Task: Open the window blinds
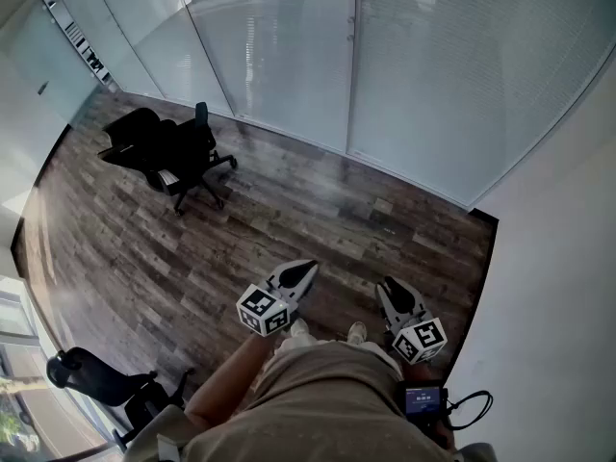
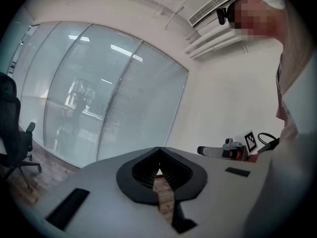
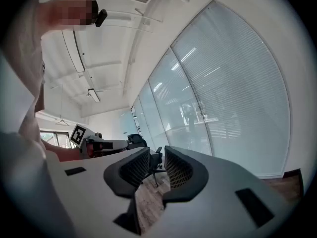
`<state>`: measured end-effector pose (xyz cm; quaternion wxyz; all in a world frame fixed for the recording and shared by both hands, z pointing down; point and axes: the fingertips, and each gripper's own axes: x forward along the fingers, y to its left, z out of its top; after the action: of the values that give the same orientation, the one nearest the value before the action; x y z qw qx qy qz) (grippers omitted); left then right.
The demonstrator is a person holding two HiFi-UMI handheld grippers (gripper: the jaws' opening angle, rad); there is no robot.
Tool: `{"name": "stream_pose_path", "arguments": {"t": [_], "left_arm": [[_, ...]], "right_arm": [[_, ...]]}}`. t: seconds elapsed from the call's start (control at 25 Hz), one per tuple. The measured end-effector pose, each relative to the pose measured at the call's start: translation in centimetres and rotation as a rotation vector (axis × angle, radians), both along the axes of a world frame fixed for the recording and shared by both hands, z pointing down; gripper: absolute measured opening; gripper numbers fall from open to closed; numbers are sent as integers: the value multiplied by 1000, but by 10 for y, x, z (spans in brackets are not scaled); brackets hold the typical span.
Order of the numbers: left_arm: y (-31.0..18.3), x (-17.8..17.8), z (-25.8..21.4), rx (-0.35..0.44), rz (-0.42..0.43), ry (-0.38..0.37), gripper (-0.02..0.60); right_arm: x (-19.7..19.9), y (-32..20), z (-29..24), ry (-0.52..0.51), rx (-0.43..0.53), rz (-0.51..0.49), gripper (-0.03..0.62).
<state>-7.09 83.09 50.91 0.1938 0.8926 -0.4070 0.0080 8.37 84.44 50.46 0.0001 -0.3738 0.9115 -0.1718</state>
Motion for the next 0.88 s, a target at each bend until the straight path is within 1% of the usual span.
{"name": "stream_pose_path", "arguments": {"t": [0.16, 0.32, 0.52, 0.6, 0.88], "left_arm": [[-1, 3, 3, -8, -20, 11, 15], [-4, 14, 6, -21, -26, 19, 15], [-6, 33, 9, -24, -28, 25, 15], [-8, 41, 9, -26, -32, 24, 15], [-14, 70, 12, -26, -49, 14, 15]], "right_arm": [[5, -1, 5, 0, -23, -6, 101], [13, -4, 12, 1, -45, -7, 101], [23, -4, 18, -51, -79, -33, 103], [30, -7, 19, -57, -84, -40, 104], [54, -16, 24, -30, -73, -70, 103]]}}
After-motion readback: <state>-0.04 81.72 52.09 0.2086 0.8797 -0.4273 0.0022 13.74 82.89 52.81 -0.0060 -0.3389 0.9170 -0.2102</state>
